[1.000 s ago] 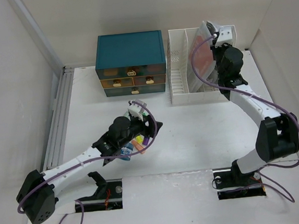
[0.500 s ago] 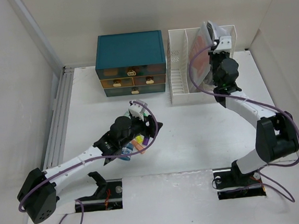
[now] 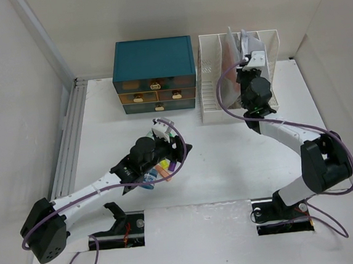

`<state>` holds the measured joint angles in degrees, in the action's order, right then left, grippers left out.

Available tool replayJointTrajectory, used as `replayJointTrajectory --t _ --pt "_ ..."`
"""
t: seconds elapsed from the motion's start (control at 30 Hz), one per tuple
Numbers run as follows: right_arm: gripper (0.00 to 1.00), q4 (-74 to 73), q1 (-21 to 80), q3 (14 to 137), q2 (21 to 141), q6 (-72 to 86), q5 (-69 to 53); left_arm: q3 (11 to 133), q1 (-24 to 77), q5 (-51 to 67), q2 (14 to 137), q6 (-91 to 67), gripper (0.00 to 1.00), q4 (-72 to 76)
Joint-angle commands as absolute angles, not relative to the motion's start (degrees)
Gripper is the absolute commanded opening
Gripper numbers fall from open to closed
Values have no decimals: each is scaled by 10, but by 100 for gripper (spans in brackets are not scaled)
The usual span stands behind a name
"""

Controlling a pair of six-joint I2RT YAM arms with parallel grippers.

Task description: Organize the desk

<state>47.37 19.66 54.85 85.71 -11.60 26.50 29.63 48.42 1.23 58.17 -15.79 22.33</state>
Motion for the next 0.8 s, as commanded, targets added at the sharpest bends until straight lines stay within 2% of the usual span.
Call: replayJointTrajectory --t 0.0,0.27,0.43,0.77 --pt "0 534 222 546 832 -105 266 310 487 10 573 -163 66 236" --pt "0 592 211 527 851 -160 279 305 487 10 563 -163 66 236" --pt "0 534 206 540 844 -97 273 305 487 4 562 -163 66 236" --pt "0 500 236 550 838 -80 289 305 487 4 562 -163 66 236"
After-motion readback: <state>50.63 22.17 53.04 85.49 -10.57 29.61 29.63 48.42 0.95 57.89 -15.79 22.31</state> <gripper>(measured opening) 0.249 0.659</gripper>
